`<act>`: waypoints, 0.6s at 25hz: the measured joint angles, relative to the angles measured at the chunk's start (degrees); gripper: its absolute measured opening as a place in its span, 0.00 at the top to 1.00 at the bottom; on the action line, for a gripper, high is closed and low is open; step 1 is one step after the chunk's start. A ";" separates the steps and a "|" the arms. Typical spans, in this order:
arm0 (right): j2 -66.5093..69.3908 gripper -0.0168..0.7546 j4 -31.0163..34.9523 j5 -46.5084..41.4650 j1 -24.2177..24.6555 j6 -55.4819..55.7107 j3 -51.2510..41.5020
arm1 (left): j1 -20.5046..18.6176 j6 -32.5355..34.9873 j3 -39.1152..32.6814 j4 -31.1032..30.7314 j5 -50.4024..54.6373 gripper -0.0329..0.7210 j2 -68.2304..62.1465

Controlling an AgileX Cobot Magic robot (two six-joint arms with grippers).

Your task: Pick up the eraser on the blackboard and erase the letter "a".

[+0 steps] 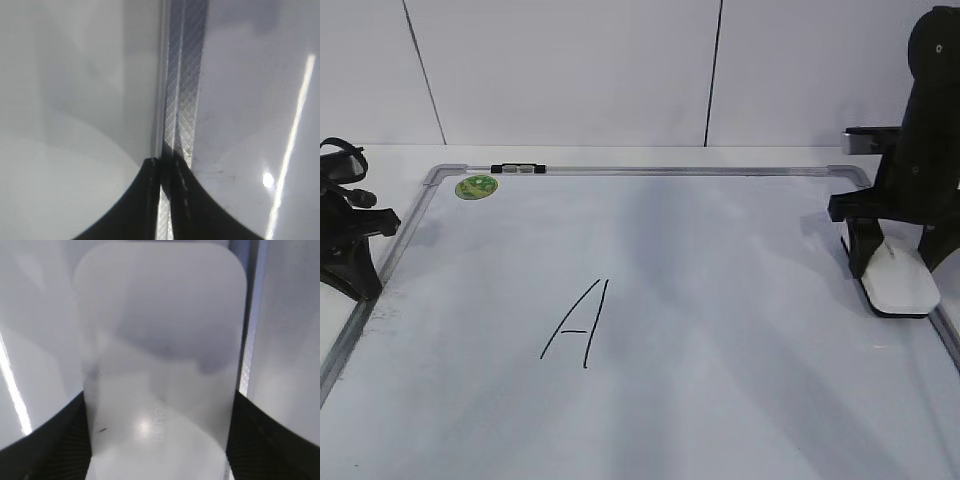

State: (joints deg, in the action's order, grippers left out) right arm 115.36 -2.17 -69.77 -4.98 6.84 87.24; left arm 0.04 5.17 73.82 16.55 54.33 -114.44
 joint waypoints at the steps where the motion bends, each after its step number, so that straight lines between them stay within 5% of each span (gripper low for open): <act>1: 0.00 0.25 0.26 0.00 0.00 0.00 0.00 | 0.00 0.00 0.00 0.00 0.00 0.92 0.00; 15: 0.26 0.25 -0.66 0.02 0.00 0.00 0.00 | 0.00 0.10 0.00 0.10 0.00 0.92 0.00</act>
State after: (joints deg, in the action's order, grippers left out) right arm 115.62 -2.83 -69.75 -4.98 6.84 87.24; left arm 0.04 5.27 73.82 16.64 54.33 -114.44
